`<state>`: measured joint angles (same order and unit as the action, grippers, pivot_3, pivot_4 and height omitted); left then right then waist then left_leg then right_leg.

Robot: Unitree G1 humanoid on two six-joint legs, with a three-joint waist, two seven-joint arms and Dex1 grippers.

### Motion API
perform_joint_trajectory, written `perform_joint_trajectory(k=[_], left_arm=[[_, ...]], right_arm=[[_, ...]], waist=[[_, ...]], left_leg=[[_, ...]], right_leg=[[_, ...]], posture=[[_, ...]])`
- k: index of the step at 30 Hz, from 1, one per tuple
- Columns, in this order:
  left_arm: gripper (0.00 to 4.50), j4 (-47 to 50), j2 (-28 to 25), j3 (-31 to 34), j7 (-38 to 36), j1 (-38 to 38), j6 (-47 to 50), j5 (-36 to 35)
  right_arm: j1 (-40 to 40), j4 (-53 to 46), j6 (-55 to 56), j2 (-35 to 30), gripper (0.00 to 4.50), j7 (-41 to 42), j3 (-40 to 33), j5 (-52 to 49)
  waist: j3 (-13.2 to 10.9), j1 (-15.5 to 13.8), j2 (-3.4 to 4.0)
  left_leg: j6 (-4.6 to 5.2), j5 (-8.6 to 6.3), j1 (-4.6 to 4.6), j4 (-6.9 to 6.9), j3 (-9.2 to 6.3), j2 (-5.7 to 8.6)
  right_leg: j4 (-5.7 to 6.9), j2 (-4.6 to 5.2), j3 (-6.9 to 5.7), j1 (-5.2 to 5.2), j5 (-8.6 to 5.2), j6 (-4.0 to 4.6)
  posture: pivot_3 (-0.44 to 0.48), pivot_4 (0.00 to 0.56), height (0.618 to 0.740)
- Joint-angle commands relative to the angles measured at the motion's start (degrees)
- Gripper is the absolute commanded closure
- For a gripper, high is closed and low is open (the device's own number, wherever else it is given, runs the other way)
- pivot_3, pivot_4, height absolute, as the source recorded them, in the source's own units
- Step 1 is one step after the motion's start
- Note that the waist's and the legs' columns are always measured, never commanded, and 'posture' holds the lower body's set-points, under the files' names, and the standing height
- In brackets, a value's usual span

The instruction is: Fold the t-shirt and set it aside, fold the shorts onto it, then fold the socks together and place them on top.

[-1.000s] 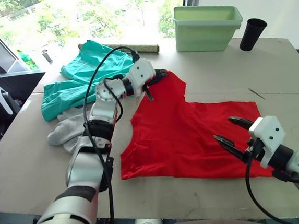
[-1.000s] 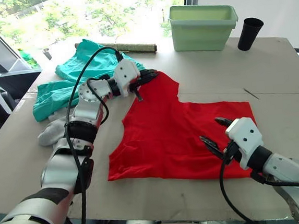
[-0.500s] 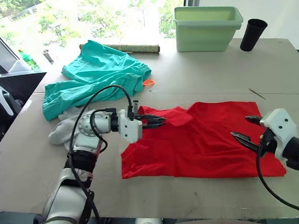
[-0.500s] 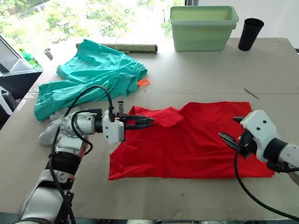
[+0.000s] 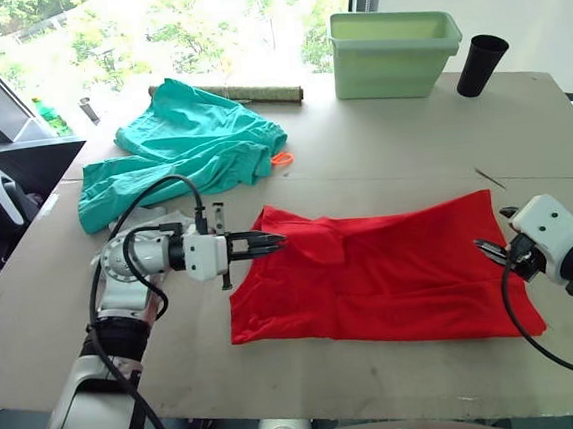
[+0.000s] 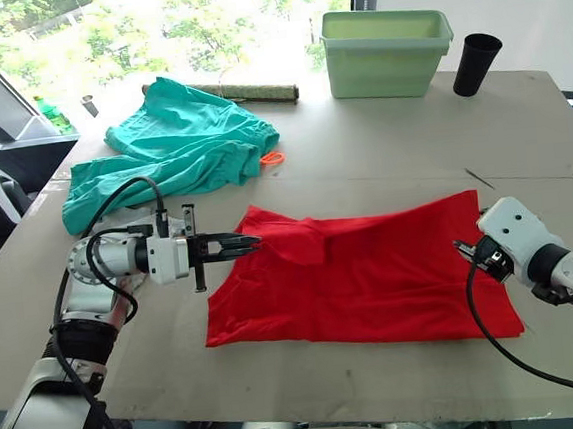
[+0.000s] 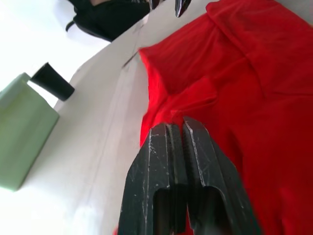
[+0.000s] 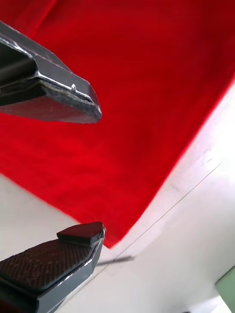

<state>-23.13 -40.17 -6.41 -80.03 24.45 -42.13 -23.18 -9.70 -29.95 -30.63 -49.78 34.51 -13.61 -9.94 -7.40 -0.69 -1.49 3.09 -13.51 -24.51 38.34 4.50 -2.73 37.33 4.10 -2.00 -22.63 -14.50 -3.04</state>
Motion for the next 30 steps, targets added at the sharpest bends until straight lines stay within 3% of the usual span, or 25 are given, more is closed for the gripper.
perform_joint_trajectory(k=[1, 10, 15, 18, 30], left_arm=[[4.42, 0.58, 0.22, 3.10, 2.63, 0.53, 0.88, 0.09], [4.42, -1.65, 1.46, 4.61, 5.53, 0.57, 1.06, 2.76], [4.42, -1.95, 3.00, 5.23, 10.15, 2.69, 5.86, 4.67], [4.42, -1.53, 4.25, 5.62, 13.78, 3.46, 9.88, 5.41], [4.42, 1.45, 6.16, 5.01, 16.40, 2.86, 12.07, 7.53]], right_arm=[[1.96, 1.56, 3.14, -2.07, 1.06, 0.91, 1.27, 3.30], [6.84, 11.17, 13.04, -7.68, 1.06, 1.92, 9.99, 16.04], [2.97, 6.97, 9.90, -8.92, 1.06, 10.13, 3.64, 9.01], [-0.64, 6.18, 11.97, -11.28, 1.06, 12.74, 2.27, 10.73], [5.35, 13.39, 14.74, -10.39, 1.06, 9.70, 10.16, 19.07]], waist=[[0.00, -0.12, 0.00], [-0.02, -0.03, 0.03], [-0.04, -0.21, 0.06], [-0.02, -0.19, 0.05], [-0.05, -0.09, 0.09]], left_leg=[[0.00, 0.00, -0.02, 0.01, -0.01, 0.00], [0.00, 0.00, 0.00, -0.01, 0.08, 0.02], [0.00, 0.00, -0.03, 0.00, 0.08, 0.02], [0.00, 0.00, -0.08, 0.00, 0.04, 0.03], [-0.02, 0.01, 0.01, -0.01, 0.14, 0.03]], right_leg=[[-0.01, 0.00, 0.00, 0.00, 0.00, 0.00], [-0.07, -0.02, 0.03, -0.01, 0.00, 0.00], [-0.11, -0.02, 0.02, 0.00, 0.01, -0.02], [-0.16, 0.00, 0.00, 0.02, 0.02, -0.03], [-0.22, -0.05, 0.06, 0.06, 0.01, -0.02]], posture=[[0.000, 0.150, 0.740], [0.000, 0.150, 0.740], [0.000, 0.150, 0.740], [0.000, 0.150, 0.740], [0.000, 0.150, 0.740]])
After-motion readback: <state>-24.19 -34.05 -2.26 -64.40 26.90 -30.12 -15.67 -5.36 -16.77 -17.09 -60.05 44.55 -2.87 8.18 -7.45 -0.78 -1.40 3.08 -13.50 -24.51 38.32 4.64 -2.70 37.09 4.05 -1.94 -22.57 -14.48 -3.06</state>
